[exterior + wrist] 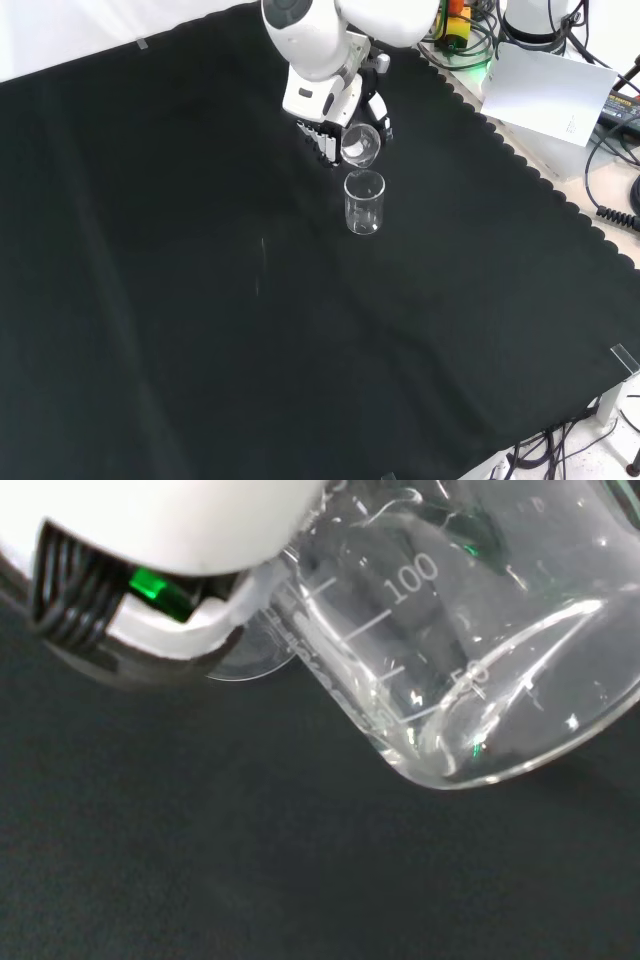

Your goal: Pour the water from the handheld beaker into the one on the table.

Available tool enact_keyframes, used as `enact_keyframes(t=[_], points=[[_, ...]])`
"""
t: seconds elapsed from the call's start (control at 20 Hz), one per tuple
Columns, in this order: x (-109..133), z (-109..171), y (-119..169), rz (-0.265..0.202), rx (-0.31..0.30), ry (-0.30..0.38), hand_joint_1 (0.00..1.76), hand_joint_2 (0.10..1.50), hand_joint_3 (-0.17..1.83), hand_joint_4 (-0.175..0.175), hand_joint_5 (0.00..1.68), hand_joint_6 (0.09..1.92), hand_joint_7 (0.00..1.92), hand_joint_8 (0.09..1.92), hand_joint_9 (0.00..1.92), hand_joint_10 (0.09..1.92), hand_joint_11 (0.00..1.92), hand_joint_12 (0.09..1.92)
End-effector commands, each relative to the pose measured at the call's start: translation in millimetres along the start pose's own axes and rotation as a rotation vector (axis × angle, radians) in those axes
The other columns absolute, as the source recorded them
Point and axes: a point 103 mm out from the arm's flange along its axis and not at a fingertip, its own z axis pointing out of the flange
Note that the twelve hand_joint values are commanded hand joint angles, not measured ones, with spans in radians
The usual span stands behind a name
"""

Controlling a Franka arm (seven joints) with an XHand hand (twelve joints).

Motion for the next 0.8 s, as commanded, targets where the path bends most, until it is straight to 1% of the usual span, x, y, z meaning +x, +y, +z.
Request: enact_keyframes(t=[0.05, 0.5, 0.8], points=[[2.6, -4.4, 6.3, 0.021, 0.074, -0.044, 1.33, 0.58, 0.67, -0.175, 1.52, 0.15, 1.62, 0.09, 1.83, 0.09, 1.55, 0.52], [5.6, -9.3, 10.5, 0.034, 0.150, -0.093, 1.33, 0.58, 0.67, -0.175, 1.52, 0.15, 1.62, 0.09, 1.83, 0.09, 1.55, 0.52], [11.1, -13.7, 11.1, 0.062, 0.180, -0.166, 1.33, 0.58, 0.66, -0.175, 1.52, 0.14, 1.62, 0.09, 1.83, 0.09, 1.55, 0.51]])
